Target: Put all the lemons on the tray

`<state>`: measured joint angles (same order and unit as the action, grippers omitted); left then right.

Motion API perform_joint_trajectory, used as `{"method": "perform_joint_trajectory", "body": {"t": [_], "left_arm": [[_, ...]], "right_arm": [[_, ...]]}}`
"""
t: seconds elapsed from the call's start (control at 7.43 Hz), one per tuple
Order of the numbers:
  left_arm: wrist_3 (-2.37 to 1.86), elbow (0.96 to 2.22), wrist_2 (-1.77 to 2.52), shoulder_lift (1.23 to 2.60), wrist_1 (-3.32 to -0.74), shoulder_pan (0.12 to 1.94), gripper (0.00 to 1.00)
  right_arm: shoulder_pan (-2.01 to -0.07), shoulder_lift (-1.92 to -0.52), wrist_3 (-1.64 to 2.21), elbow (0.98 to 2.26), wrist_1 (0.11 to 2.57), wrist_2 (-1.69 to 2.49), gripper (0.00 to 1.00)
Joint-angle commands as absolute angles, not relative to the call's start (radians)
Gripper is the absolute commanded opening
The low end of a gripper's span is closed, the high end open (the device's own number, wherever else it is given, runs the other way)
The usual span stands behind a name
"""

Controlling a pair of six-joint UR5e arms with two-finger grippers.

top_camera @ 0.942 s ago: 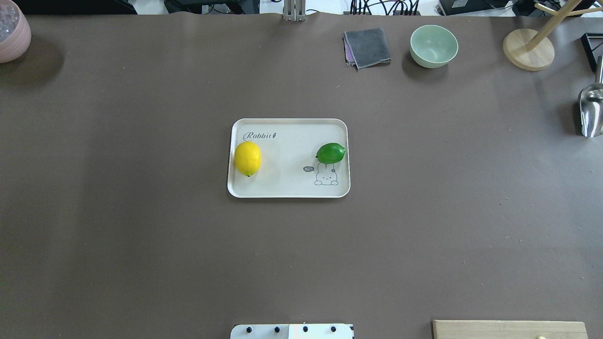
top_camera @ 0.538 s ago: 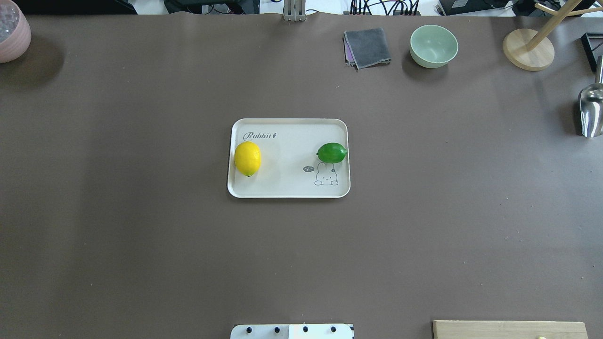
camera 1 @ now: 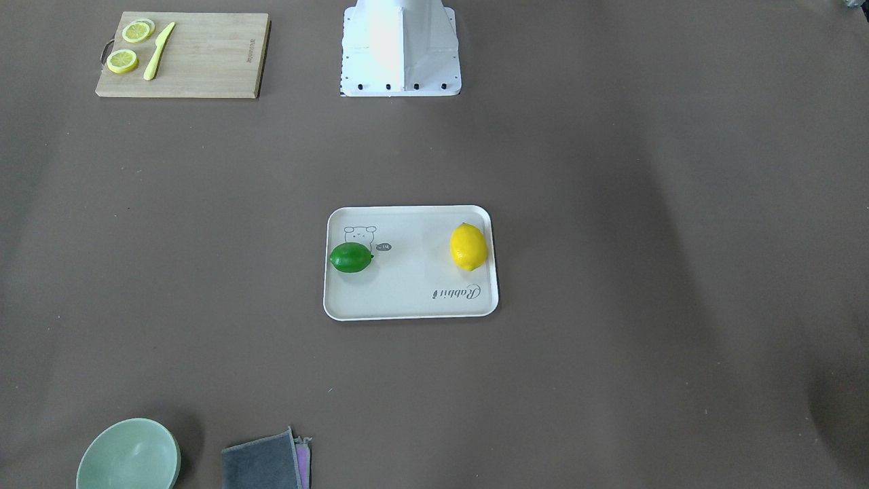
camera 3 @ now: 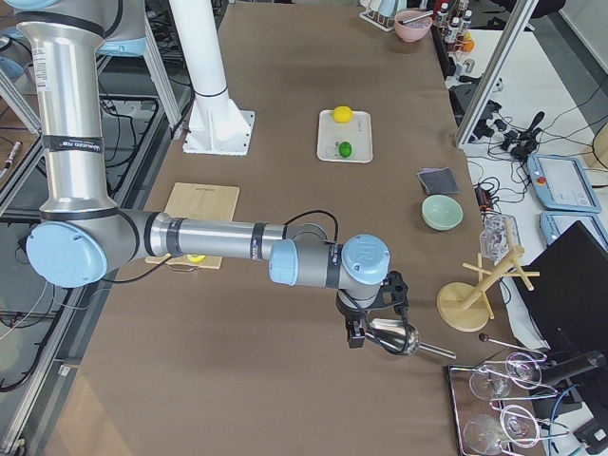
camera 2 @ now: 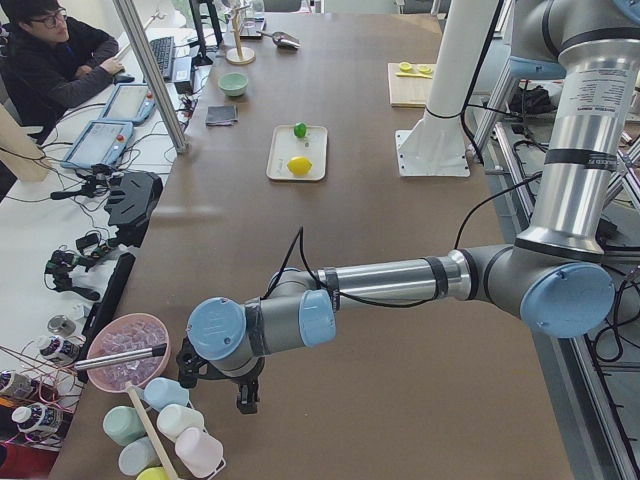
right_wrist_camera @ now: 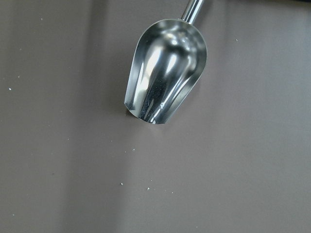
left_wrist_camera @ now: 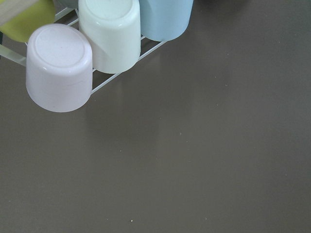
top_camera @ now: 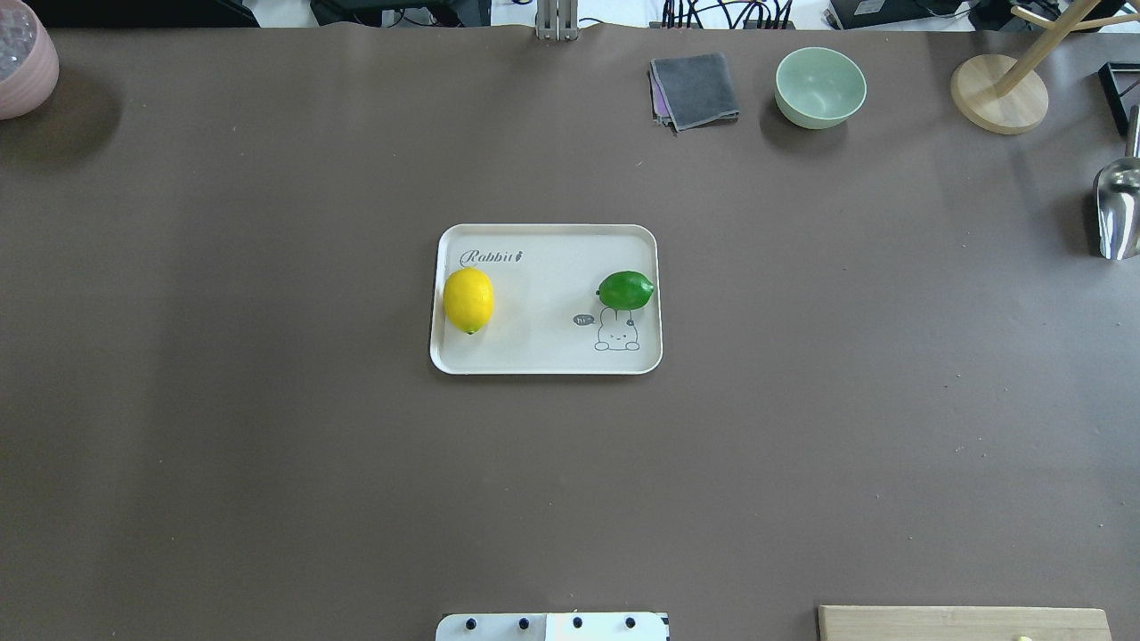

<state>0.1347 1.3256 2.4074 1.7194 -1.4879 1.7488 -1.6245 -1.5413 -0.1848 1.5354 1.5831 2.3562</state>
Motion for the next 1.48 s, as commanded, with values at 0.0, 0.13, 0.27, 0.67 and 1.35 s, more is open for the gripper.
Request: {"method": "perform_joint_trajectory", "body": {"t": [0.0,0.13,0.27,0.67,1.35], "left_arm": [[0.115,1.321,2.405,1.72,-1.499,1.747,0.98],[0.112,1.325,2.402,1.736,-1.494,1.743,0.98],[0.109,1.331,2.404,1.741,-1.496,1.743,0.98],[0.109,1.324,2.404,1.752,-1.576,1.735,0.98],[0.109,1.322,2.402,1.746,-1.597,1.733,0.98]], "right_arm": [[-1.626,-1.542,-0.184,1.536,1.582,2.358,1.0],[-1.625,-1.543,-0.184,1.536,1.583,2.356,1.0],[-1.624,-1.545,-0.186,1.536,1.582,2.356,1.0],[-1.624,-1.543,-0.184,1.536,1.583,2.358,1.0],[-1.624,-1.543,-0.184,1.532,1.583,2.358,1.0]]}}
